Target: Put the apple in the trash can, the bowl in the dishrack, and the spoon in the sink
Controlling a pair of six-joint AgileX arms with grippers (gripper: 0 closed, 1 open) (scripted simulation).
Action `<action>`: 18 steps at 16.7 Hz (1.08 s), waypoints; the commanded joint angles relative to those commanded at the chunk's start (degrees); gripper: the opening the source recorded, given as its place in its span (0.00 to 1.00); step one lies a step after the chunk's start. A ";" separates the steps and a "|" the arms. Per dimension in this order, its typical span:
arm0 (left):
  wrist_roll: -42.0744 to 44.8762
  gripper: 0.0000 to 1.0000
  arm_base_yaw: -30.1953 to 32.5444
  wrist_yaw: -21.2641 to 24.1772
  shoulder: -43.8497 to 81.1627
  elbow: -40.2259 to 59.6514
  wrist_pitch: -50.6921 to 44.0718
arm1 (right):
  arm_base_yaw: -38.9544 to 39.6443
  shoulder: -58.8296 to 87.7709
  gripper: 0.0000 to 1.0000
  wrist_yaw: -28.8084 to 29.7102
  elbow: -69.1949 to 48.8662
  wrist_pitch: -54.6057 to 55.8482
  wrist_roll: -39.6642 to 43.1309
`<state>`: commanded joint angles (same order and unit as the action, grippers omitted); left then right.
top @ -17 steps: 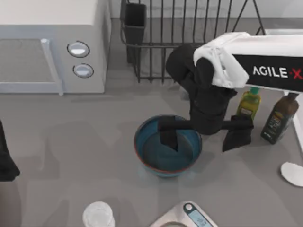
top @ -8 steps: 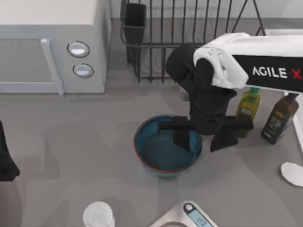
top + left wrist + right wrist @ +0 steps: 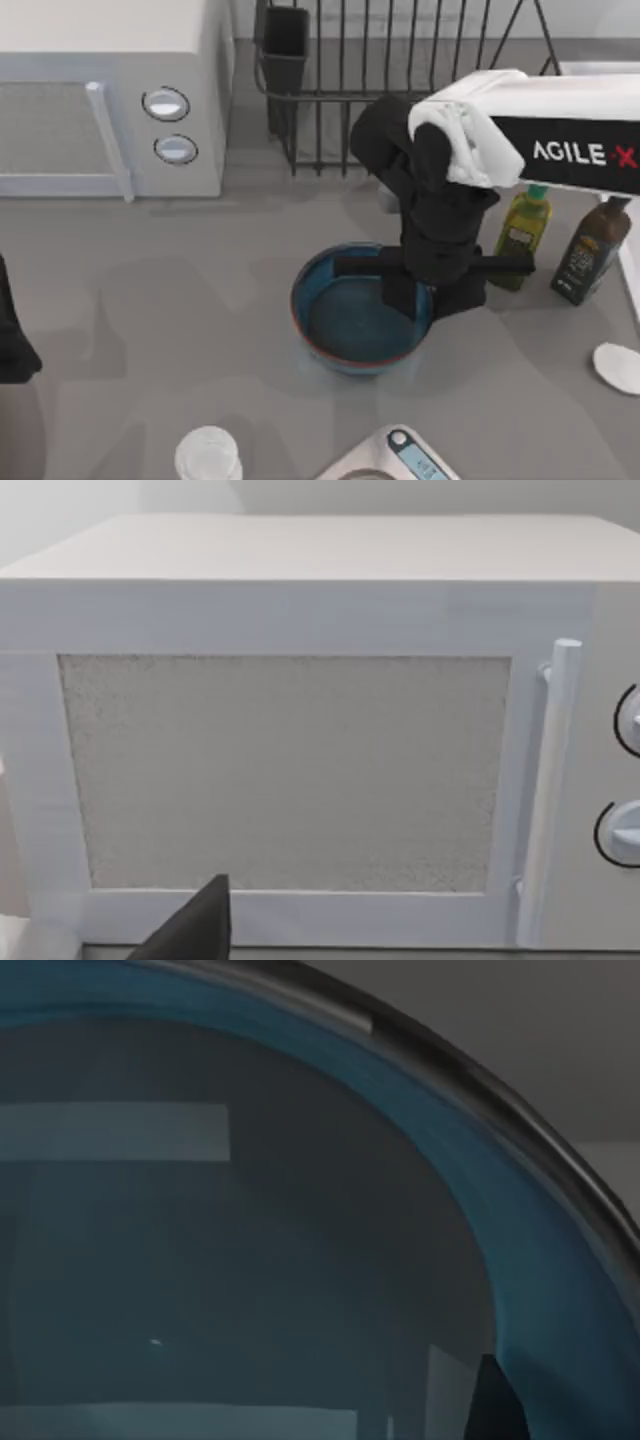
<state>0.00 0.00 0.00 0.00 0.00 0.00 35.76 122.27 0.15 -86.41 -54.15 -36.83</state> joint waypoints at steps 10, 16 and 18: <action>0.00 1.00 0.00 0.00 0.00 0.00 0.00 | 0.11 -1.52 0.00 0.05 -6.00 -6.80 -0.06; 0.00 1.00 0.00 0.00 0.00 0.00 0.00 | -0.09 -4.43 0.00 -0.06 -15.95 -20.53 0.14; 0.00 1.00 0.00 0.00 0.00 0.00 0.00 | -0.13 -4.73 0.00 -0.04 -16.23 -20.84 0.20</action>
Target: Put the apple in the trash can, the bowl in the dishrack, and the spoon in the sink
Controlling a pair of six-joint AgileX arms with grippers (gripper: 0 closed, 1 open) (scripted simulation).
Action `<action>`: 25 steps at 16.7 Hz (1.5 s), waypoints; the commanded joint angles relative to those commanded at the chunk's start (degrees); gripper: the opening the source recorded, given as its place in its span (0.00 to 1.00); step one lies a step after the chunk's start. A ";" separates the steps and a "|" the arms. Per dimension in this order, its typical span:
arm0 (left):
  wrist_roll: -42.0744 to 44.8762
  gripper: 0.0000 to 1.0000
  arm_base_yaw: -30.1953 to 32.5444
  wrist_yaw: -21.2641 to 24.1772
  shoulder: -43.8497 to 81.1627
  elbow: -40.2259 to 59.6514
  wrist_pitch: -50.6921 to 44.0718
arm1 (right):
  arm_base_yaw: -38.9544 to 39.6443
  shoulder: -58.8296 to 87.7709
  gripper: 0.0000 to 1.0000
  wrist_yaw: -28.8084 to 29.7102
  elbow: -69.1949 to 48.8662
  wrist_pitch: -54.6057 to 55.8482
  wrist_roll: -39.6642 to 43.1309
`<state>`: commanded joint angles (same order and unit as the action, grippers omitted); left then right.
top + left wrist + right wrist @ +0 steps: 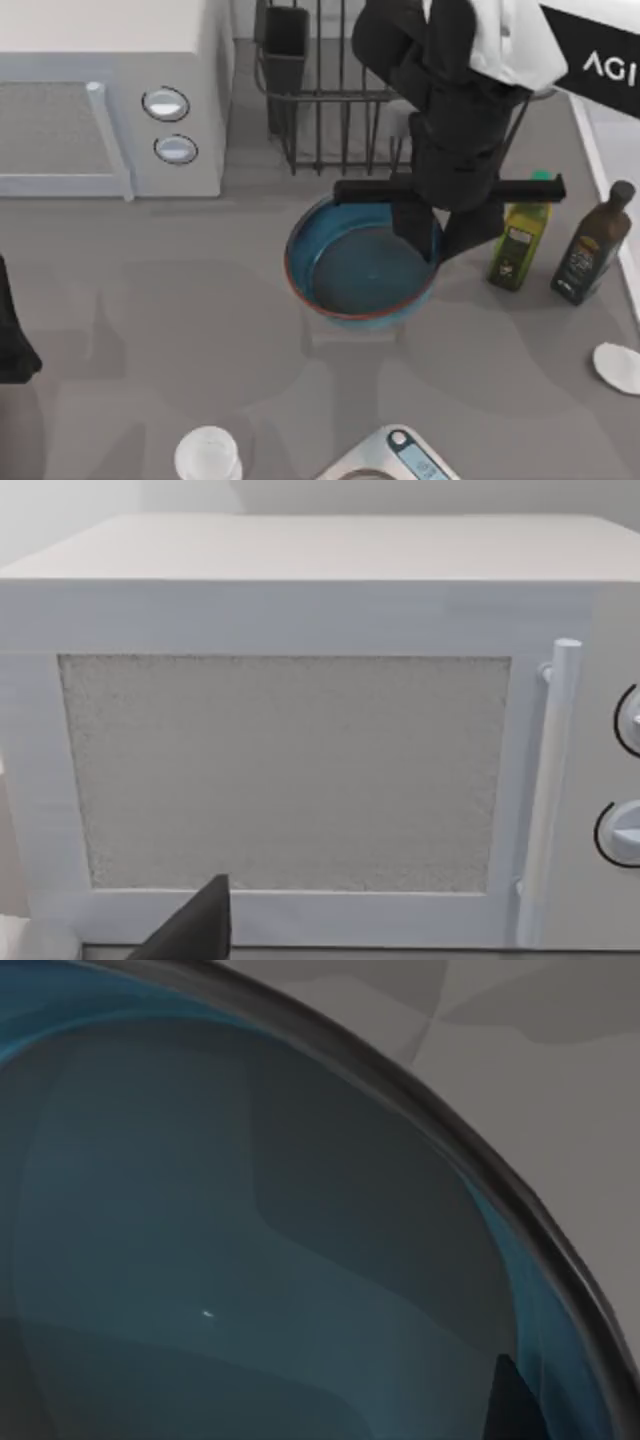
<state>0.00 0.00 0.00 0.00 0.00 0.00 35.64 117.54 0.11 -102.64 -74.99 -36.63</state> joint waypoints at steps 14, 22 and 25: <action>0.00 1.00 0.00 0.00 0.00 0.00 0.00 | 12.18 -15.92 0.00 29.93 9.00 36.65 16.74; 0.00 1.00 0.00 0.00 0.00 0.00 0.00 | 22.47 -32.61 0.00 57.32 18.86 70.19 32.65; 0.00 1.00 0.00 0.00 0.00 0.00 0.00 | 23.82 -34.96 0.00 60.70 20.28 73.64 34.82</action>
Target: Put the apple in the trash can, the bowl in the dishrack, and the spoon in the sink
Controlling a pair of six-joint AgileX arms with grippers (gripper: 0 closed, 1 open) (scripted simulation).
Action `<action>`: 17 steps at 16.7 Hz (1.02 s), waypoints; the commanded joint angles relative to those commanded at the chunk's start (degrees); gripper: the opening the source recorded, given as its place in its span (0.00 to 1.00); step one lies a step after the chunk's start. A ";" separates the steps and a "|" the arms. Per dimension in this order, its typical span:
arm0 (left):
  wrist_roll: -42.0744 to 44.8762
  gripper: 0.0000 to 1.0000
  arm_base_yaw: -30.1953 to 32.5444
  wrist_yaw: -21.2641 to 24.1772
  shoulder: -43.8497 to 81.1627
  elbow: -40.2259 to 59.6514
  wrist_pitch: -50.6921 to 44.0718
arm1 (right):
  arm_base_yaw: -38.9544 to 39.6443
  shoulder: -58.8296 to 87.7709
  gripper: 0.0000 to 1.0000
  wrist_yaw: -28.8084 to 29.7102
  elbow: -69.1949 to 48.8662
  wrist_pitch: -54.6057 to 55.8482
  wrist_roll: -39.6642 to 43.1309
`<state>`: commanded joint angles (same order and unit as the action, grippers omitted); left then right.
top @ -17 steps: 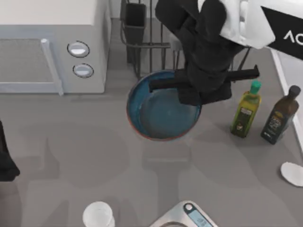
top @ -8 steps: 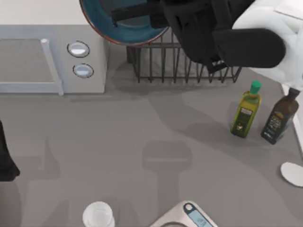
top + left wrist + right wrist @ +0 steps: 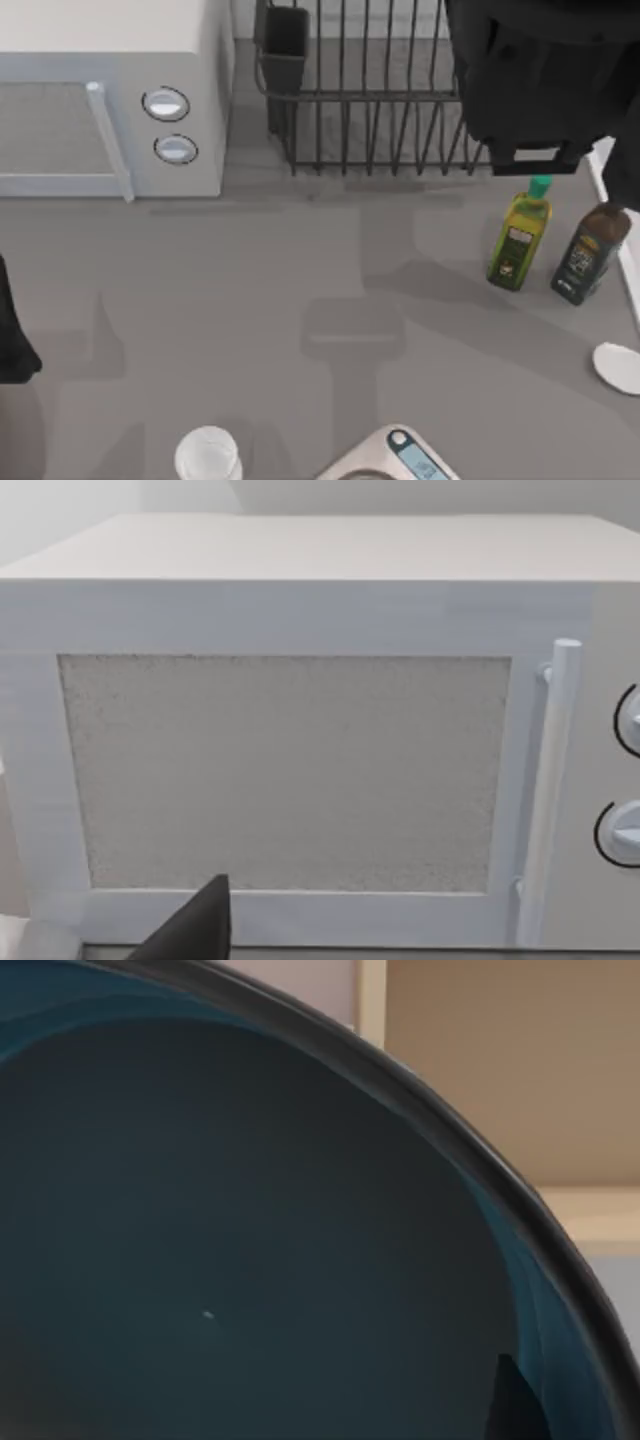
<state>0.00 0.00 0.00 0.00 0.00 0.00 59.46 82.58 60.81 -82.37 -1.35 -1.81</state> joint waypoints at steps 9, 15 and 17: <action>0.00 1.00 0.00 0.00 0.00 0.00 0.00 | -3.91 6.52 0.00 -3.63 0.29 6.43 0.04; 0.00 1.00 0.00 0.00 0.00 0.00 0.00 | -15.25 24.19 0.00 -14.79 3.20 29.19 0.48; 0.00 1.00 0.00 0.00 0.00 0.00 0.00 | -19.02 29.30 0.00 -18.52 4.44 35.72 0.63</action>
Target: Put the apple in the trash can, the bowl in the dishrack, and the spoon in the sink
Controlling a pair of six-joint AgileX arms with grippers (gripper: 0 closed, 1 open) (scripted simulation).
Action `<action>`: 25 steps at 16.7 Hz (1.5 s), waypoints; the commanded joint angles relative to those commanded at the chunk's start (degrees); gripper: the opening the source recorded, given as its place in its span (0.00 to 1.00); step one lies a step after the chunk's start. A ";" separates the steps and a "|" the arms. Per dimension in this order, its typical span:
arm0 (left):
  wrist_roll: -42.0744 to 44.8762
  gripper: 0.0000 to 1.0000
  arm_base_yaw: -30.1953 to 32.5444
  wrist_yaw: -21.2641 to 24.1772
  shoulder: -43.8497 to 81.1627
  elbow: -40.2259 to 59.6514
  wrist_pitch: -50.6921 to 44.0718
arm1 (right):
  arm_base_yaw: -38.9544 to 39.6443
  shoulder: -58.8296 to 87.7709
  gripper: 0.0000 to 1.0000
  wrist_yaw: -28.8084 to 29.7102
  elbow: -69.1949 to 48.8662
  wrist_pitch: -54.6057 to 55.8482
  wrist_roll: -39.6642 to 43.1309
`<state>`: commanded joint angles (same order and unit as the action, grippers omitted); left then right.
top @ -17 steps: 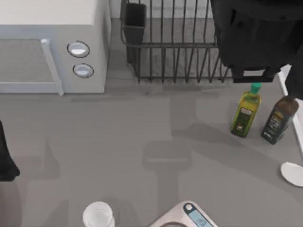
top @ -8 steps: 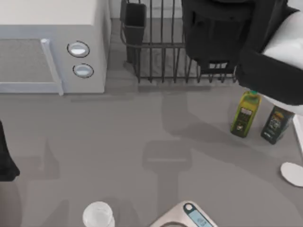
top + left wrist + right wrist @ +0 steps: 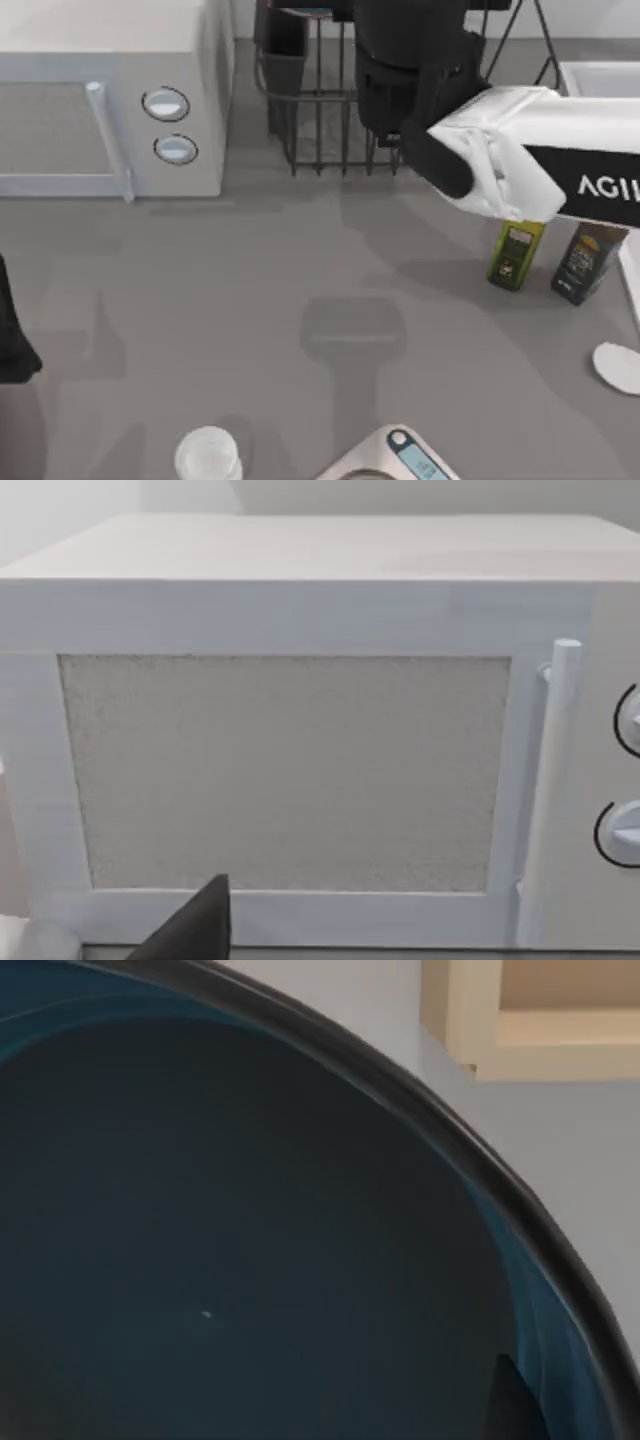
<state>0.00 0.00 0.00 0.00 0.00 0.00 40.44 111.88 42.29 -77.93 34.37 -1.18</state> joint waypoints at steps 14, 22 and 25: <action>0.00 1.00 0.00 0.00 0.00 0.00 0.00 | -4.22 5.26 0.45 -4.18 1.55 5.78 0.16; 0.00 1.00 0.00 0.00 0.00 0.00 0.00 | -4.22 5.26 1.00 -4.18 1.55 5.78 0.16; 0.00 1.00 0.00 0.00 0.00 0.00 0.00 | -4.22 5.26 1.00 -4.18 1.55 5.78 0.16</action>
<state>0.00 0.00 0.00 0.00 0.00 0.00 36.21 117.14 38.11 -76.38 40.15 -1.02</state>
